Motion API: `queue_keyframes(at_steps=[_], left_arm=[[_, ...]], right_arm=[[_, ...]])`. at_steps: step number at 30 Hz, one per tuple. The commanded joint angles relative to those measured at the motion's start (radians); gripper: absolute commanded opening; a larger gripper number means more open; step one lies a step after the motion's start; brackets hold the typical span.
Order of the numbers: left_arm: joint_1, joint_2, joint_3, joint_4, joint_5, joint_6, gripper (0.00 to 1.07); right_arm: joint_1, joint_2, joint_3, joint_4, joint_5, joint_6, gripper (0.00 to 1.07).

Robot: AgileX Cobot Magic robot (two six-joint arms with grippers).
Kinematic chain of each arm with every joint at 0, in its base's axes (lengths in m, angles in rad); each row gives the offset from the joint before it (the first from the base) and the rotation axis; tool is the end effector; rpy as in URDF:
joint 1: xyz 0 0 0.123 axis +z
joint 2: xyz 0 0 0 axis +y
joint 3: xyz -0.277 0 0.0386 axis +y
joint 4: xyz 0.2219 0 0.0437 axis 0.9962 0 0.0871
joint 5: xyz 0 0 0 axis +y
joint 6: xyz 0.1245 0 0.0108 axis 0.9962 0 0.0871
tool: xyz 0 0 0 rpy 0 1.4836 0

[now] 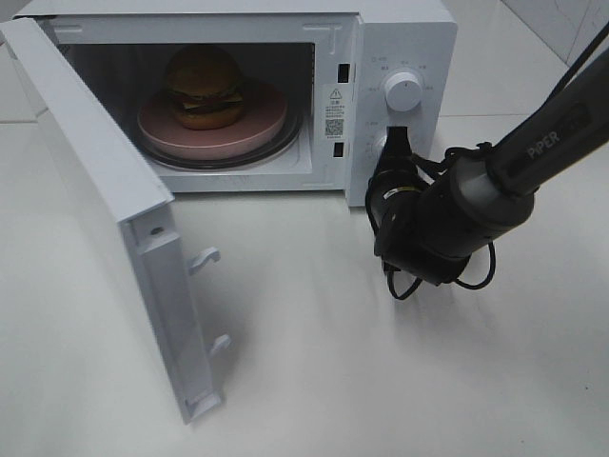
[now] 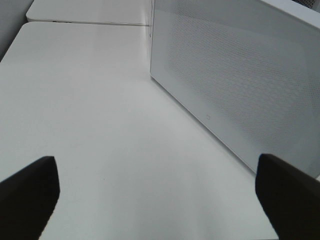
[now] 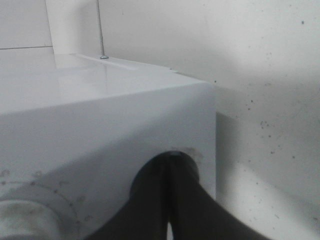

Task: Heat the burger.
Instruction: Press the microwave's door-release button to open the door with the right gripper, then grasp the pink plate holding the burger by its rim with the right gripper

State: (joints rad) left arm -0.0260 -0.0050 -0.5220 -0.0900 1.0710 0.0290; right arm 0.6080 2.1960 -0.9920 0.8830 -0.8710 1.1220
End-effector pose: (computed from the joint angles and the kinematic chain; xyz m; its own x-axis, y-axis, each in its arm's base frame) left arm 0.0042 -0.0100 0.2548 -0.4407 -0.0027 -0.8976 0.0905 0.9948 -0.0474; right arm 0.3735 0.1700 0.0878 0.0520 0.9961 -0.0708 0.3697 0.0466 0.9280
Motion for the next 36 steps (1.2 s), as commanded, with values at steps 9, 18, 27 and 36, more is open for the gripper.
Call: queue_keyframes(at_steps=[9,18,27,36], left_arm=[[0.004,-0.019,0.005,-0.004,0.002,-0.006,1.02],[0.004,-0.019,0.005,-0.004,0.002,-0.006,1.02],[0.004,-0.019,0.005,-0.004,0.002,-0.006,1.02],[0.004,-0.019,0.005,-0.004,0.002,-0.006,1.02]], right_arm=[[-0.009,-0.071,0.036,-0.126,-0.137,0.051,0.00],[0.002,-0.110,0.102,-0.183,-0.006,0.074,0.00],[0.002,-0.208,0.206,-0.223,0.120,-0.010,0.00],[0.000,-0.344,0.271,-0.223,0.281,-0.331,0.00]])
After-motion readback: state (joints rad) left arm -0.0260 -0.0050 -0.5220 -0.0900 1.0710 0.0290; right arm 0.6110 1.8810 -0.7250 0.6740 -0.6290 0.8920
